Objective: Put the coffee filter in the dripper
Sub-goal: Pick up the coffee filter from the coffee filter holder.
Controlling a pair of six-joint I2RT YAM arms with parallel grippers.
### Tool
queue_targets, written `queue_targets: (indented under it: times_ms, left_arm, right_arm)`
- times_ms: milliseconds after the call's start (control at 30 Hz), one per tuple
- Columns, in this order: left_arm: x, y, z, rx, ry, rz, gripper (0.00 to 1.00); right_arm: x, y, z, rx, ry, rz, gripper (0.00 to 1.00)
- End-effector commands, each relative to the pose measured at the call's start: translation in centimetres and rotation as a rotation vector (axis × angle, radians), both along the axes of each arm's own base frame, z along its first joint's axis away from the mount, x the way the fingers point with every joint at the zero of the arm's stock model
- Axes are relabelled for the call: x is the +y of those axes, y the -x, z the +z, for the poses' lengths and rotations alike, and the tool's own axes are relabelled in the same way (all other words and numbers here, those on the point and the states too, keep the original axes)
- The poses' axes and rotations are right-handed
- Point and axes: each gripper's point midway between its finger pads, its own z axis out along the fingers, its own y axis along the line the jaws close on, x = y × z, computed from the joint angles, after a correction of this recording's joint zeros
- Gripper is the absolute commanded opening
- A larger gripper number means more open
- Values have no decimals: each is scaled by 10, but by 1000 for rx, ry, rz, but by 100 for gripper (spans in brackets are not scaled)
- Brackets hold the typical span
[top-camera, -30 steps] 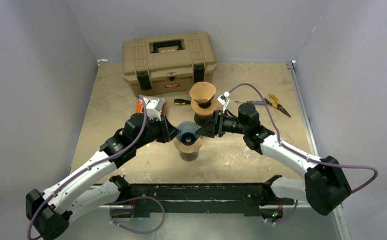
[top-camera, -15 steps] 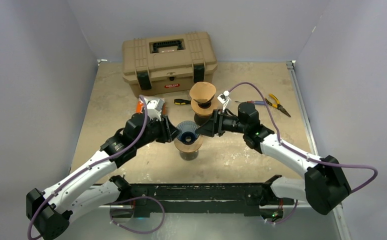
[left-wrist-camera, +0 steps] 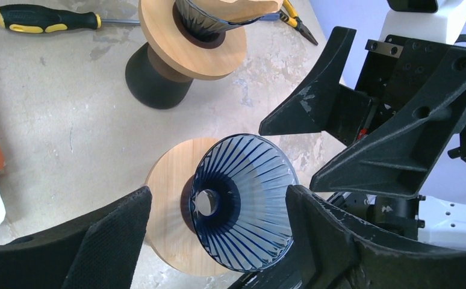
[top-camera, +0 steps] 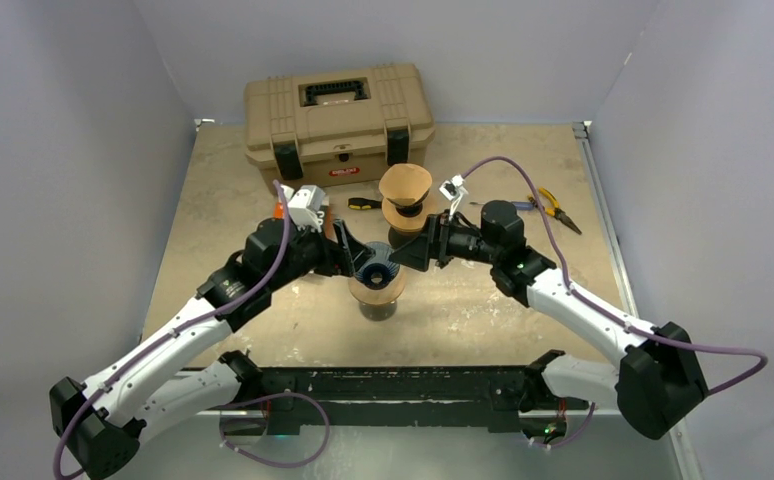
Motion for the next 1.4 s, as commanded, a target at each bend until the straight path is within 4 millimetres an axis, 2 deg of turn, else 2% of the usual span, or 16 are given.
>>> queue_targets:
  times_ms: [0,67,233,467,600,767,933,1100,1367]
  left_arm:
    - [-5,-9,27,-70,57,10,85]
    - [-5,-12,28,-74,61,20,90]
    - [-7,-24,35,-92,57,47,93]
    - [15,-52,51,-135,11,155,94]
    - [27,-69,46,-116,1,188,95]
    - [43,-87,21,-39,11,214,95]
    - [64,-96,-20,85,78,248,94]
    - [92,-90,-57,187,138,309,92]
    - [115,-69,-97,312,279,386,90]
  right_arm:
    - [1,-5,23,-83,-14,-12,88]
    - [1,-6,24,-90,-11,-11,91]
    - [0,-7,22,-95,3,-16,96]
    - [-3,-8,22,-102,26,-24,99]
    - [-4,-8,21,-99,28,-29,99]
    - [-5,-7,21,-102,31,-32,99]
    - [-6,-7,19,-98,40,-38,99]
    - [-6,-7,17,-95,44,-36,99]
    - [-6,-8,12,-89,53,-36,99]
